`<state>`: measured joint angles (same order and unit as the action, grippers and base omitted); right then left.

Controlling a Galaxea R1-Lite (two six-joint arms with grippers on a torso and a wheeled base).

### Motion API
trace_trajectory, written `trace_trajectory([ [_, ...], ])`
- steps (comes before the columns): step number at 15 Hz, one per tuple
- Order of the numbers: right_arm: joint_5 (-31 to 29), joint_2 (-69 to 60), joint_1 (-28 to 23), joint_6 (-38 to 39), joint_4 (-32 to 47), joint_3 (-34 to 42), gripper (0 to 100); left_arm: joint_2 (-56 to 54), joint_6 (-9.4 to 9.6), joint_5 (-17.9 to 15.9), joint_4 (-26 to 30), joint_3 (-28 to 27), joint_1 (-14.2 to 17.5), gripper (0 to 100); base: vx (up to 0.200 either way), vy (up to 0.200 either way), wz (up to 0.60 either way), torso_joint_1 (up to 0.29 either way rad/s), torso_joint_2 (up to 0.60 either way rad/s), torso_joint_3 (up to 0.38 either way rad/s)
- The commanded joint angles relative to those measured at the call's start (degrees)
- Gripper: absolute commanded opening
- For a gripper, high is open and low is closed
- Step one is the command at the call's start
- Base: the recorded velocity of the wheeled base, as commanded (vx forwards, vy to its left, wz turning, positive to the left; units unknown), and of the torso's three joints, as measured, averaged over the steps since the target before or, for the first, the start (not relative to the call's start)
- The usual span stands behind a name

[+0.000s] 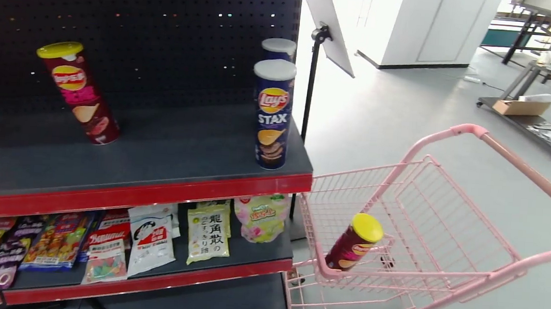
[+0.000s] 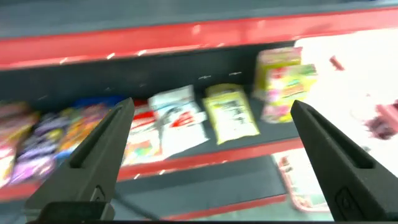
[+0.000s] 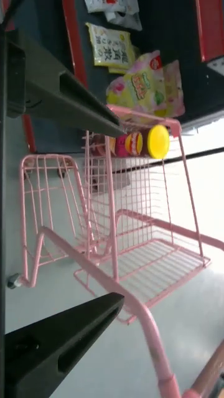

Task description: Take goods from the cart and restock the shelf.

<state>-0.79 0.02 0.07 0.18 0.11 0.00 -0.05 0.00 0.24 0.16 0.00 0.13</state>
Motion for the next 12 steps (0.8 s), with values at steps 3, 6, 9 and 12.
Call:
trace_trajectory([
  [3,0.00,0.06,0.01,-0.01,-0.02,0.00,100,0.05,0.00,0.02,0.02,0.00,-0.05,100,0.000,0.000,-0.40,0.002,0.00,0.000],
  [6,0.00,0.06,0.01,-0.01,-0.02,0.00,100,0.05,0.00,0.02,0.02,0.00,-0.05,100,0.000,0.000,0.00,0.000,0.00,0.000],
  [9,0.00,0.06,0.01,0.08,-0.02,0.00,100,0.05,0.00,0.02,0.02,0.00,-0.05,100,0.000,0.000,0.00,-0.033,0.09,0.054],
  [12,-0.09,0.06,0.01,0.43,-0.02,0.00,100,0.05,0.00,0.02,0.02,0.00,-0.05,100,0.000,0.000,0.00,-0.137,0.36,0.207],
])
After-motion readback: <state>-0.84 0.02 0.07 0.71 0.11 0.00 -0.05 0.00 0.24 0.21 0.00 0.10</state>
